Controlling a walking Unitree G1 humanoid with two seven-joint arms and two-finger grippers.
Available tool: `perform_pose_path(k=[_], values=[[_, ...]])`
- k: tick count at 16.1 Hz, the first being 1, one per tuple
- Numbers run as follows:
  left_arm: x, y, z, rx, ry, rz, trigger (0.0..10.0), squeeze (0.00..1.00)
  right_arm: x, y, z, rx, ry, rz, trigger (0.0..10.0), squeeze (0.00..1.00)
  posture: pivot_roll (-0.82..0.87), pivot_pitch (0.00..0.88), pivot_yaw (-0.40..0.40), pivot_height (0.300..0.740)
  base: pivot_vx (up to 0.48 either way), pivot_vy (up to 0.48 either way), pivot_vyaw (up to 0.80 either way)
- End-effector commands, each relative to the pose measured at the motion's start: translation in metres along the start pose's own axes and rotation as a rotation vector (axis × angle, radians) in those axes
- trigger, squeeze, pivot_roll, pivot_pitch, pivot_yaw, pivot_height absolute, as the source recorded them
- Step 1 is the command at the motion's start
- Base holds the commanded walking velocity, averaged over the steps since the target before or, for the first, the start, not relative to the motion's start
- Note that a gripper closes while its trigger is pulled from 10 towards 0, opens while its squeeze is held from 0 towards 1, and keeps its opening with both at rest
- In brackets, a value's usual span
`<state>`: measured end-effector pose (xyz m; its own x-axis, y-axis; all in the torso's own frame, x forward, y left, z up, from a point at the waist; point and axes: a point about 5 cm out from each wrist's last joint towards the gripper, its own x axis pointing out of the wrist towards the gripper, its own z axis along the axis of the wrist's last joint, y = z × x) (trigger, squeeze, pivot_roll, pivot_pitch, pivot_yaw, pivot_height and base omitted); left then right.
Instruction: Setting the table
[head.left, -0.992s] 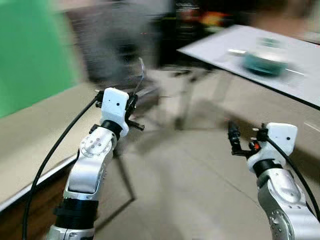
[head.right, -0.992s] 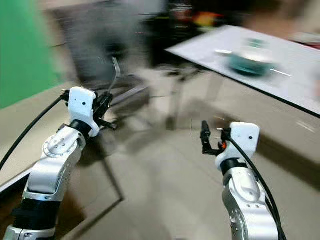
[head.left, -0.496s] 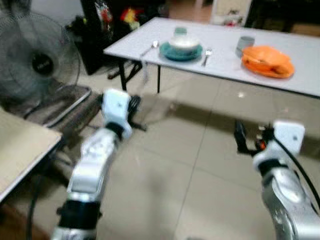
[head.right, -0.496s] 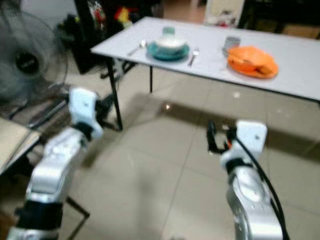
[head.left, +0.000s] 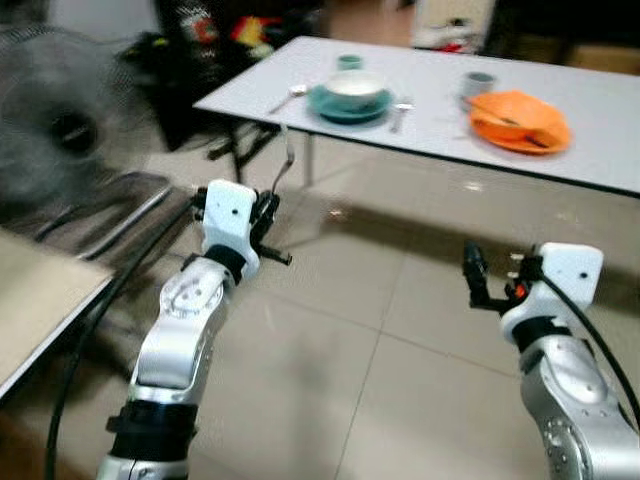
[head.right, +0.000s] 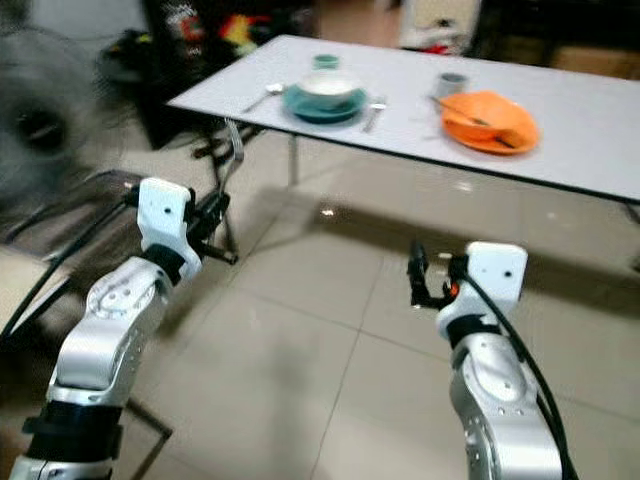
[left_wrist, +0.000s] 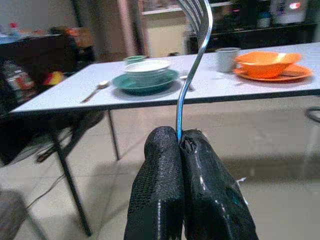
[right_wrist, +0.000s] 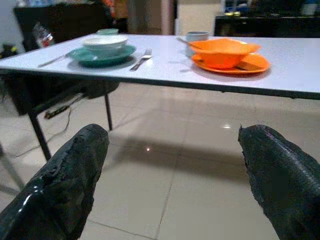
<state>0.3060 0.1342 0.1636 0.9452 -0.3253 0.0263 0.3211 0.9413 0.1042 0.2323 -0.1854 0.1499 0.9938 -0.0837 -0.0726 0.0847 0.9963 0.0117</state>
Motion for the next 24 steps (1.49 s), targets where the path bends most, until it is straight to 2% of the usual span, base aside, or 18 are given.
perform_pose_path(k=[1, 3, 7, 12, 24], values=[[0.002, -0.0023, 0.0028, -0.005, -0.007, -0.014, 10.0, 0.0, -0.0001, -0.0016, 0.0022, -0.006, -0.005, -0.003, 10.0, 0.0, -0.06, 0.0, 0.026, 0.74, 0.296, 0.0, -0.8], [0.0025, -0.0025, 0.0028, -0.004, -0.007, -0.015, 10.0, 0.0, 0.0002, -0.0018, 0.0027, -0.006, -0.007, -0.005, 10.0, 0.0, -0.06, 0.0, 0.025, 0.74, 0.341, 0.0, -0.64], [0.0025, -0.0008, 0.0027, -0.003, -0.006, -0.01, 10.0, 0.0, 0.0012, -0.0011, 0.0025, -0.009, -0.005, -0.002, 10.0, 0.0, -0.06, 0.0, 0.024, 0.74, 0.346, 0.0, 0.0], [0.0036, -0.0007, 0.0035, 0.004, -0.008, -0.013, 10.0, 0.0, 0.0024, -0.0005, 0.0032, -0.008, -0.012, 0.009, 10.0, 0.0, -0.06, 0.0, 0.022, 0.74, 0.353, 0.0, -0.74], [0.0062, 0.001, 0.0041, 0.015, -0.005, -0.01, 10.0, 0.0, 0.0052, -0.002, 0.004, -0.031, -0.017, 0.006, 10.0, 0.0, -0.05, 0.0, 0.025, 0.74, 0.353, 0.0, 0.0]])
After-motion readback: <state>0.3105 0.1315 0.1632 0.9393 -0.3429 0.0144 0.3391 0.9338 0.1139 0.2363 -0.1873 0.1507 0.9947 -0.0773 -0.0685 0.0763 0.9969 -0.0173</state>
